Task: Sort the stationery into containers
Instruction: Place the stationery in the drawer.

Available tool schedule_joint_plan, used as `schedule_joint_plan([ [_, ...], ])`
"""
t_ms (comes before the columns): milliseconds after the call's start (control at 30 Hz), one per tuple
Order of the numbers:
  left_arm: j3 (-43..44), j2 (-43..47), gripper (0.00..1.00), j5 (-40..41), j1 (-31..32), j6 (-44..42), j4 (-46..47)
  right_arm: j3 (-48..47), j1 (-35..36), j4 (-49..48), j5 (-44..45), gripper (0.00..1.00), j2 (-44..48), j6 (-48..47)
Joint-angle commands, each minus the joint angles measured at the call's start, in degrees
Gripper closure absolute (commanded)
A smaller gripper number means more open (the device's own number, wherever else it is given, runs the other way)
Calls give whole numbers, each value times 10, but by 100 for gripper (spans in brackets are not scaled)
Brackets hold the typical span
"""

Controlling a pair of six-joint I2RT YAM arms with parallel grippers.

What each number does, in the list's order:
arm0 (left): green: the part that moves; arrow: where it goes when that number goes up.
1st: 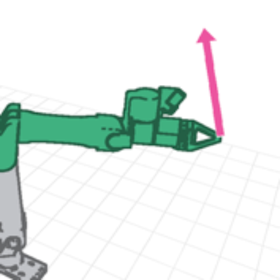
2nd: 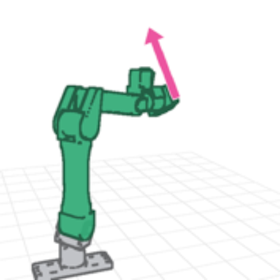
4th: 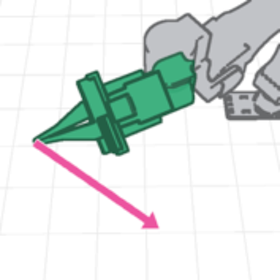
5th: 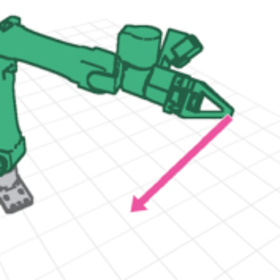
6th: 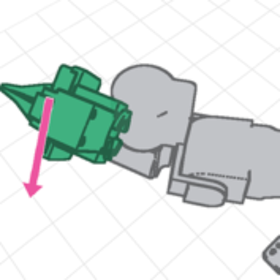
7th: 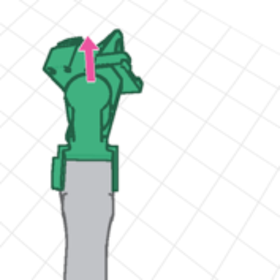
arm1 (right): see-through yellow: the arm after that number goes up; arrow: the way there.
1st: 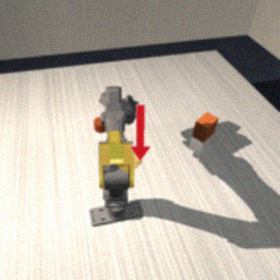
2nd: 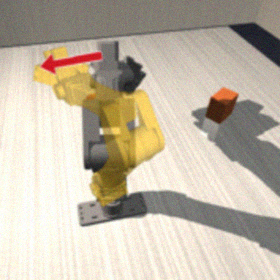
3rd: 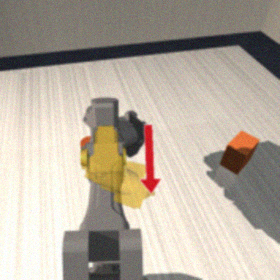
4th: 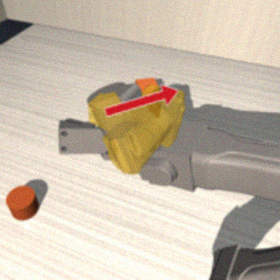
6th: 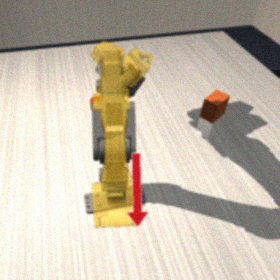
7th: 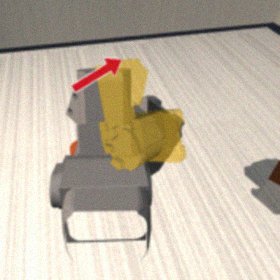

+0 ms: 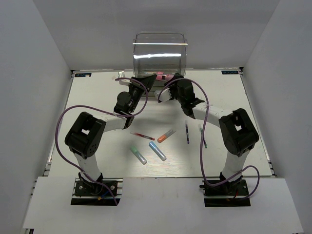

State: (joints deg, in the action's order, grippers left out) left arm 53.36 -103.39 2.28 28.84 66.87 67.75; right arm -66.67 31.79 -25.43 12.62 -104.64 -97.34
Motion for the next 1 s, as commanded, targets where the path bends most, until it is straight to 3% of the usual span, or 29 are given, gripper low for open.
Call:
schedule_joint_plan([
  [0,21,32,100,3,-1,-3,27,-28,-2,-20,10,100,-12,-62],
  [767,10,43,100,3,-1,2,33,-34,-8,-87,14,100,-56,-195],
  [800,10,43,100,3,-1,2,33,-35,-8,-86,13,99,-56,-196],
  [833,10,43,100,3,-1,2,33,-35,-9,-87,11,85,-57,-196],
  [967,10,43,100,3,-1,2,33,-30,-10,-97,1,64,-55,-201],
])
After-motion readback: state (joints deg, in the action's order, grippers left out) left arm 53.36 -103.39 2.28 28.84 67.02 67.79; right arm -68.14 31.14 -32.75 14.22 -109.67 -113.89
